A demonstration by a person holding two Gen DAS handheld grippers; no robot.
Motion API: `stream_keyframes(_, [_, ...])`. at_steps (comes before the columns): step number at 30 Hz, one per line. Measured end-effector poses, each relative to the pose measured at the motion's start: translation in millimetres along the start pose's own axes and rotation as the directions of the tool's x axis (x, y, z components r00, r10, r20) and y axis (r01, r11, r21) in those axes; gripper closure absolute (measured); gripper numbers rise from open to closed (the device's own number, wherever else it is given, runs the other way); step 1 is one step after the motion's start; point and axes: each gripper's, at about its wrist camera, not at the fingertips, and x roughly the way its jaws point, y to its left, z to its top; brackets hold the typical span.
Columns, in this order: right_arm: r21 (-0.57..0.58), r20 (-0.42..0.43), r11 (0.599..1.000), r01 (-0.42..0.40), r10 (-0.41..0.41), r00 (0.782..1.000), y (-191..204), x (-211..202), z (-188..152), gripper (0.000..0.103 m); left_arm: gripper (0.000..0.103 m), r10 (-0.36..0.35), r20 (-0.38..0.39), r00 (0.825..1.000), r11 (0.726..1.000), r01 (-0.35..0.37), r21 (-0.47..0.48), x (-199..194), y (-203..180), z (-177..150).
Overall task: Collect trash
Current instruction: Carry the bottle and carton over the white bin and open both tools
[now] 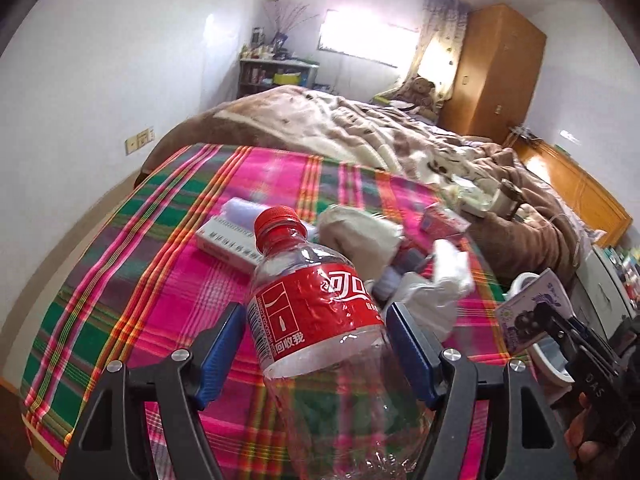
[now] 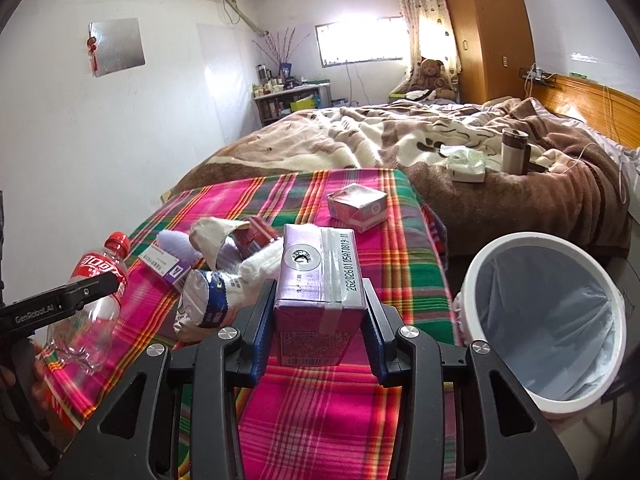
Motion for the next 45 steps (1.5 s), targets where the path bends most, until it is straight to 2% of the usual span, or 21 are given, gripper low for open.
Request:
stream_keyframes(4, [0.016, 0.022, 1.0, 0.021, -0.022, 1.0, -15.5, -10.5, 3.5, 0.062, 0.03, -0.059, 0.025, 0.998, 0.997, 0.058, 0.046, -10.9, -30.3, 3.3])
stream_keyframes(11, [0.061, 0.052, 0.994, 0.086, -0.09, 0.995, -48.5, -26.2, 5.6, 0.062, 0.03, -0.151, 0.025, 0.988, 0.981, 0.147, 0.128, -11.4, -84.4, 8.7])
stream_keyframes(25, [0.146, 0.058, 0.965, 0.216, -0.227, 0.972, -112.9, -39.6, 4.1, 0.062, 0.03, -0.286, -0.005, 0.958, 0.92, 0.276, 0.279, 8.8, -198.8, 10.3])
stream_keyframes(36, [0.183, 0.001, 0.936, 0.3, -0.305, 0.952, -159.1, -38.3, -2.8, 0.062, 0.03, -0.374, -0.072, 0.924, 0.857, 0.375, 0.354, 38.0, -274.9, -0.1])
stream_keyframes(42, [0.178, -0.039, 0.928, 0.329, -0.327, 0.944, -171.9, -32.1, -8.1, 0.062, 0.03, -0.386, -0.112, 0.916, 0.837, 0.398, 0.376, 60.0, -304.3, -2.7])
stream_keyframes(45, [0.175, -0.072, 0.925, 0.338, -0.33, 0.941, -180.5, -26.7, -11.7, 0.062, 0.03, -0.374, -0.121, 0.92, 0.837, 0.39, 0.384, 71.2, -314.4, -4.9])
